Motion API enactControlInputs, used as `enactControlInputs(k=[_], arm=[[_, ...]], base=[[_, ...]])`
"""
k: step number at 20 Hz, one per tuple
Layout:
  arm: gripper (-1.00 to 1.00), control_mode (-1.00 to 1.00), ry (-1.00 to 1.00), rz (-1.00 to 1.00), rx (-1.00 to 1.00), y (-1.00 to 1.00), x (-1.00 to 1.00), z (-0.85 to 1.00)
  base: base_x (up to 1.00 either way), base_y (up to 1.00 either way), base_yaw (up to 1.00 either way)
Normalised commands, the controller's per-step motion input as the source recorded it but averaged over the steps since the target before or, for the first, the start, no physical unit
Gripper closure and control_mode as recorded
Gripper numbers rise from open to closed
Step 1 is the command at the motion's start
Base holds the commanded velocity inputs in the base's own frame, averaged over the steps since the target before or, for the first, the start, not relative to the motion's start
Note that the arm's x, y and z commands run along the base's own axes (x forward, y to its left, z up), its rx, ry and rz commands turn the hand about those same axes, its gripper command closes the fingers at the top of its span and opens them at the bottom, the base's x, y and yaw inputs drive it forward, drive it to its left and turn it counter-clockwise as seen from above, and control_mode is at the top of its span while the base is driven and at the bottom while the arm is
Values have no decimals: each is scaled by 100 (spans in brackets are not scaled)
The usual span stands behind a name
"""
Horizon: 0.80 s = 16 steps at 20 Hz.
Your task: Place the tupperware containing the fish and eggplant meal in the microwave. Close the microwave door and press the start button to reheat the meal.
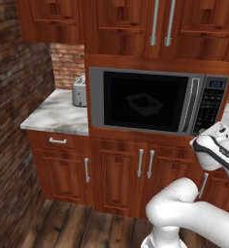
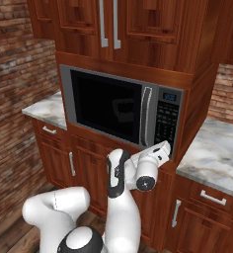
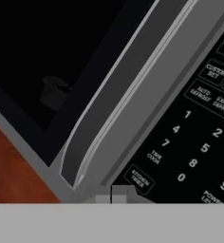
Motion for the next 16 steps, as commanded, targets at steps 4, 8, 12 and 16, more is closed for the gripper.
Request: enactControlInputs(k=[4,8,12,16], arm=[[100,-100,0,-2,0,-18,14,-4],[100,-100,0,-2,0,-11,17,-10],[100,-100,0,-2,0,-5,18,-17],[100,-100,0,-2,0,-2,16,-22]], base=[[0,0,0],[0,0,0],[0,0,0],[0,0,0]])
